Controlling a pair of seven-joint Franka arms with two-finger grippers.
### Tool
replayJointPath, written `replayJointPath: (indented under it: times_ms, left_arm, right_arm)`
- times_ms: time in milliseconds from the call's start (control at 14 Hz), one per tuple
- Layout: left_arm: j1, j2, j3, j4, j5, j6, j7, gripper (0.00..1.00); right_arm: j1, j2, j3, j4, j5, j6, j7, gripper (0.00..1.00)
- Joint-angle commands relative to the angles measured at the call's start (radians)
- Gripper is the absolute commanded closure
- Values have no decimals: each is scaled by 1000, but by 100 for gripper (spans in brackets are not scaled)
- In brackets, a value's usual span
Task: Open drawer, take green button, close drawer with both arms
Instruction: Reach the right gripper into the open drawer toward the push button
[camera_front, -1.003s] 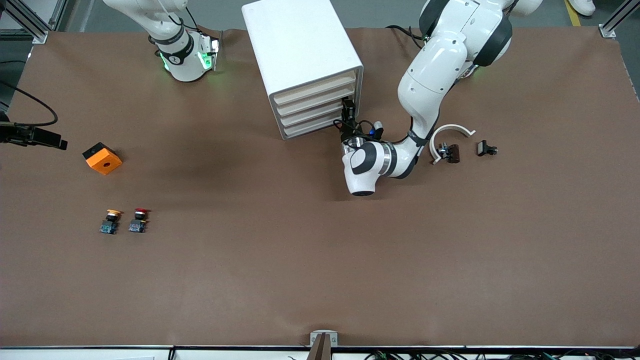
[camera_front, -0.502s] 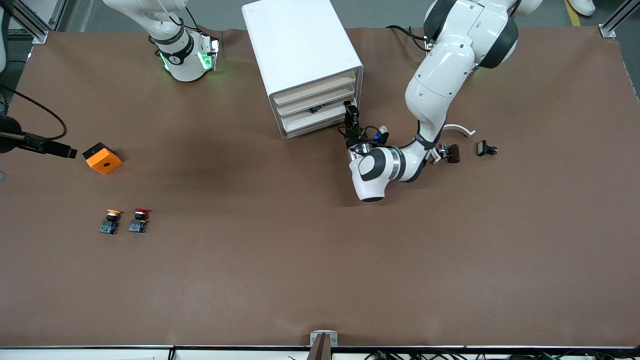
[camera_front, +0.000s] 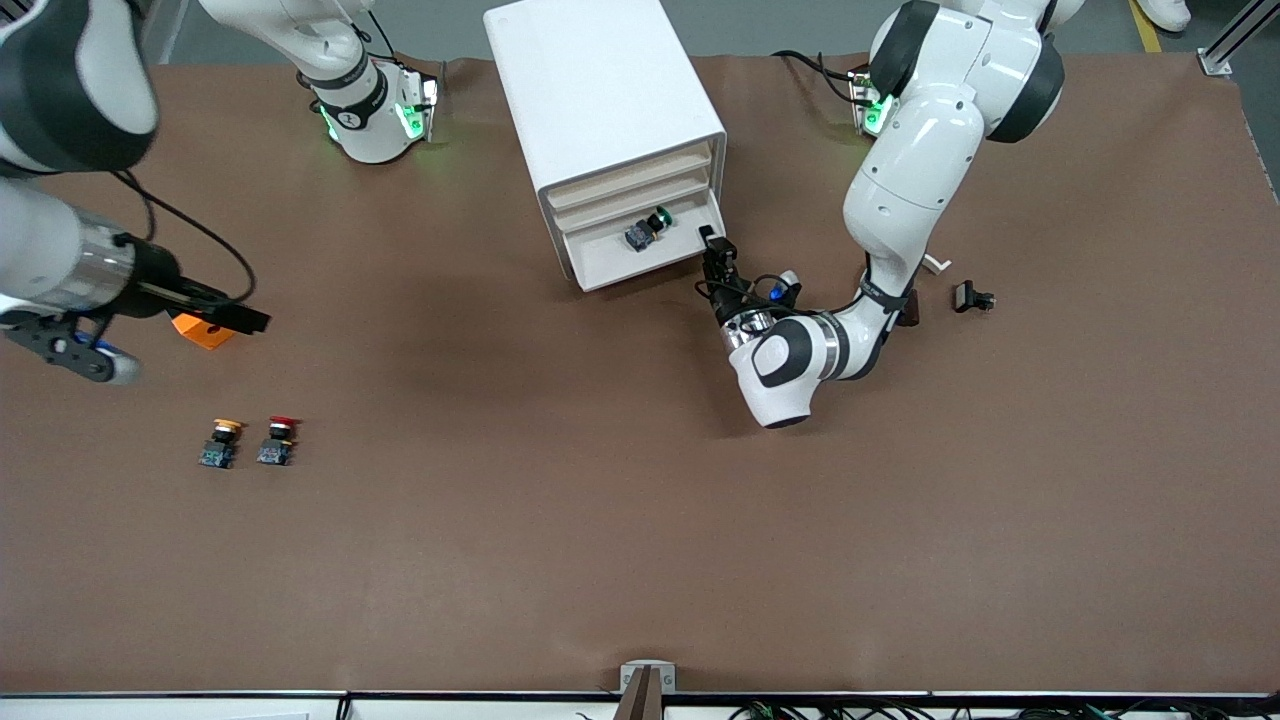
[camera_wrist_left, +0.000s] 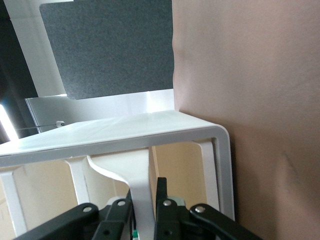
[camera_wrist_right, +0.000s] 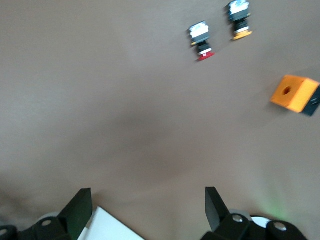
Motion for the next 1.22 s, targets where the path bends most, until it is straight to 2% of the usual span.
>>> replayJointPath:
  times_ms: [0, 215, 645, 1003, 1147]
  left_arm:
    - [39, -1, 2, 21, -14, 46, -2, 84]
    - [75, -1, 0, 25, -21, 66, -2, 84]
    - [121, -5, 0, 25, -50, 73, 13, 82]
    - [124, -4, 0, 25, -50, 76, 28, 81]
    - [124, -5, 0, 25, -50, 76, 28, 74]
  right_arm:
    - [144, 0, -10, -32, 18, 85, 221, 0]
    - [306, 32, -10, -78, 18, 205, 500, 0]
    - [528, 171, -10, -65, 13, 354, 893, 0]
    - [647, 269, -10, -65, 15, 444, 970, 0]
    - [674, 285, -10, -58, 17, 448, 975, 0]
